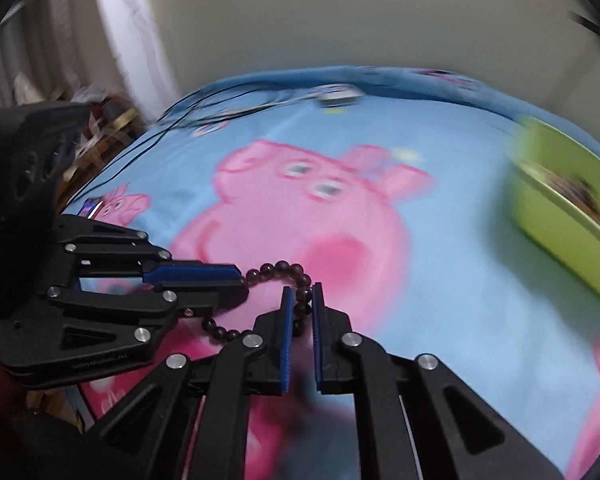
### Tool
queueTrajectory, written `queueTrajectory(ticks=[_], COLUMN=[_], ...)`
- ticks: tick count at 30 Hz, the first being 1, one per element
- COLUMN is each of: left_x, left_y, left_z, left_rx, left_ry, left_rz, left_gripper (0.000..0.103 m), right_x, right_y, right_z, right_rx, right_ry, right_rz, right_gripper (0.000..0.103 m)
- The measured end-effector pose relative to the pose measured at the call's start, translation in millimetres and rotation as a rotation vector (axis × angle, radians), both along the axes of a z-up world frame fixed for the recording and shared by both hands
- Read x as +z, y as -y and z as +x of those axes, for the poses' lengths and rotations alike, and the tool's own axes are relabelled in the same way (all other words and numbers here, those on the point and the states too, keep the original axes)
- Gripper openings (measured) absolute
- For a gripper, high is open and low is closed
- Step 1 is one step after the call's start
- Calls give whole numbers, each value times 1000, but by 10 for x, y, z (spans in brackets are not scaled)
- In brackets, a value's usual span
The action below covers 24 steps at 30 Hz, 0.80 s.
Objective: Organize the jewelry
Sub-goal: 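Grasp the dark bead bracelet with the right gripper and lift it, then carry the dark bracelet over the basket and open the right gripper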
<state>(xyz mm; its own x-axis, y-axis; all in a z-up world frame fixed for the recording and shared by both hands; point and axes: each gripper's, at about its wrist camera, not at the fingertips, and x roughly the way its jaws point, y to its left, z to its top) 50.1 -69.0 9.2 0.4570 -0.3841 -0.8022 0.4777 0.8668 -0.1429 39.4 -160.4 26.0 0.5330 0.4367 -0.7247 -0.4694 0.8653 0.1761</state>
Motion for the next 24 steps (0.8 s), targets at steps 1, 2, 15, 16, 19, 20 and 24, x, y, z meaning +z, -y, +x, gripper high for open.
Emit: queueTrajectory(ticks=[1, 2, 15, 16, 19, 20, 24], left_x=[-3, -3, 84, 161, 403, 487, 847], left_y=[205, 349, 1508, 1489, 1460, 1447, 1428], left_z=[-15, -31, -211, -169, 7, 51, 384], left_rx=[-52, -87, -337, -327, -300, -290, -253], left_ry=[-5, -6, -12, -1, 42, 57, 129], left_rz=[-3, -5, 13, 6, -16, -22, -42], left_gripper=[9, 9, 9, 9, 9, 9, 9], right_x=[-11, -20, -65, 9, 256, 322, 691], right_y=[202, 349, 1463, 1451, 1416, 1423, 1416], right_z=[-112, -192, -903, -870, -696, -637, -277], right_rx=[-52, -91, -399, -386, -358, -351, -325], right_ry=[1, 0, 37, 68, 155, 178, 285], right_rz=[13, 22, 103, 108, 109, 112, 123], right_gripper=[0, 0, 0, 0, 0, 0, 0])
